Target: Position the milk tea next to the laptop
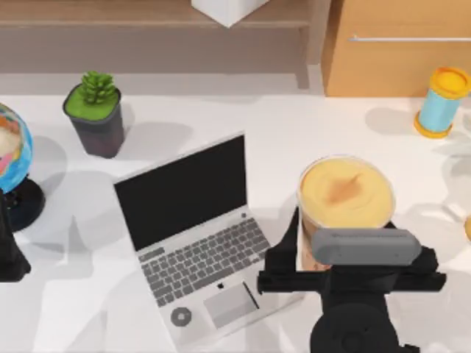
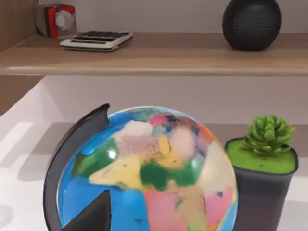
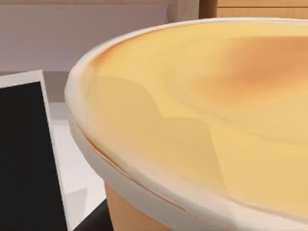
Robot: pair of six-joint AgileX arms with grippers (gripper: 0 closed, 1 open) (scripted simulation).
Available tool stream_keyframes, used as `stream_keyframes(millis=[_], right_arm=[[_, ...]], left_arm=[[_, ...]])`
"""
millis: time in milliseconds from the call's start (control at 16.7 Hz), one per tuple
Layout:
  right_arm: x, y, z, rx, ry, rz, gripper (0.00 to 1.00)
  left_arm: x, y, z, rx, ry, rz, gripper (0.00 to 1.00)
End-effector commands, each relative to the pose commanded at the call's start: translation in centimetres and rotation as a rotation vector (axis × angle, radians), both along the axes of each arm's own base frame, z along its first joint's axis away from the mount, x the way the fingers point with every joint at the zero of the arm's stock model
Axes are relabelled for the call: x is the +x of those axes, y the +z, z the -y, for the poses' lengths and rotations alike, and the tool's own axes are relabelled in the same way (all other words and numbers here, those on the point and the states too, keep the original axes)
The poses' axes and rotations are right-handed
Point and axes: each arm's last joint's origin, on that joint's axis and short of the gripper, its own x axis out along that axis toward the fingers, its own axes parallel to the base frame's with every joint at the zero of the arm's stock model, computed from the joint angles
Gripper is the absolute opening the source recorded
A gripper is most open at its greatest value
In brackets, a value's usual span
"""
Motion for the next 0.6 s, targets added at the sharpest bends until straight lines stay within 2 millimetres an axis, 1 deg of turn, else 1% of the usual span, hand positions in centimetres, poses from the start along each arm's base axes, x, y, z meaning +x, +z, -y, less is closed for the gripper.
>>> stream_keyframes(millis=[600], right_arm=[[0.07, -0.14, -1.01, 0.083, 0.002, 0.037, 0.0]], left_arm=[[0.0, 0.0, 0.0, 0.0, 0.0, 0.0, 1.0]])
